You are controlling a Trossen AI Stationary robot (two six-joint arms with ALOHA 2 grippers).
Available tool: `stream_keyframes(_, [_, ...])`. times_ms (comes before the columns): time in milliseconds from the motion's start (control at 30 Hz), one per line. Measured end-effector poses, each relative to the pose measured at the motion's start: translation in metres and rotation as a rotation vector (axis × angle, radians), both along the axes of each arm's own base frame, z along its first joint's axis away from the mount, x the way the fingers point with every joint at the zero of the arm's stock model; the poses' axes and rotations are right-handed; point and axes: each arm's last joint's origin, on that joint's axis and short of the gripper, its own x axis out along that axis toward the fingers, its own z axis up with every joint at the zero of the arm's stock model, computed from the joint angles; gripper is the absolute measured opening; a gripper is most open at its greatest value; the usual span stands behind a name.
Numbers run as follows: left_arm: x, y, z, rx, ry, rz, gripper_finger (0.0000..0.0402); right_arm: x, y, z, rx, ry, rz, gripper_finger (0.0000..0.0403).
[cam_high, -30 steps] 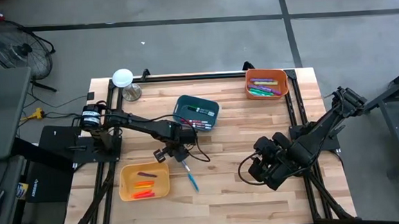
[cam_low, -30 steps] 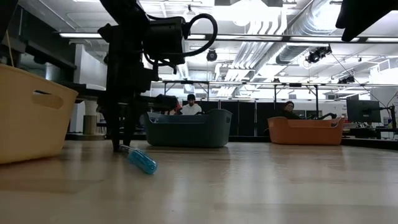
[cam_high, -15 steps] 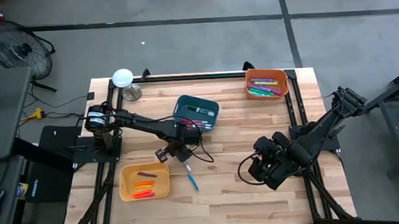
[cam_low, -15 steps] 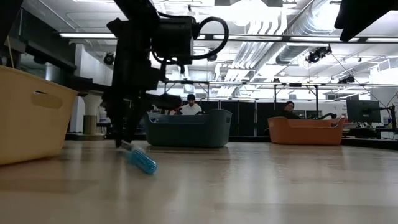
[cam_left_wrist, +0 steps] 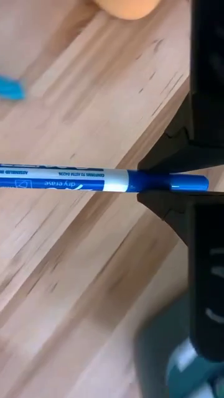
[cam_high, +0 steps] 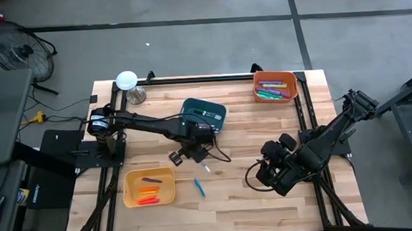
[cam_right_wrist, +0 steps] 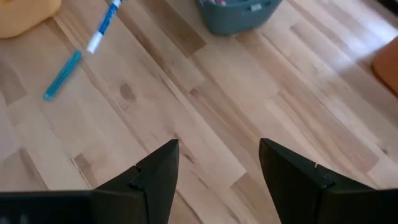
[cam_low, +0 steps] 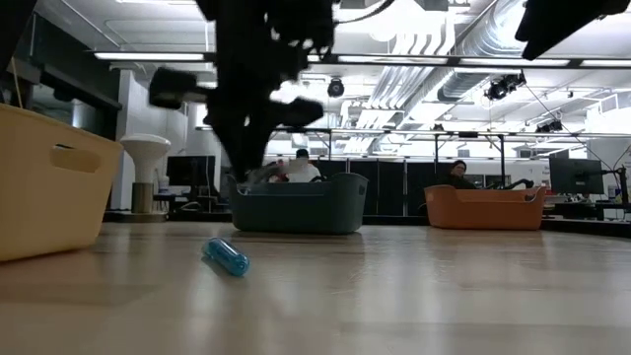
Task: Pick & Place Markers
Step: Put the blue marker pen into the blue bin
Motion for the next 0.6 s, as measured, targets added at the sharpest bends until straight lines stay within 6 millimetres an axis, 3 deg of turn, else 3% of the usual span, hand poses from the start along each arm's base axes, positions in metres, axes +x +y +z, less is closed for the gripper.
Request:
stream_keyframes(200, [0.017, -0.001, 0.038, -0.024, -0.138, 0.043, 0.0025, -0.003, -0.004, 0.012, -0.017, -0.085, 0.016, 0.0211])
stream_keyframes(600, [0.045, -0.003, 0.118, -0.107, -0.515, 0.150, 0.0025, 0.005, -0.001, 0.038, -0.202, -0.263, 0.255, 0.0211])
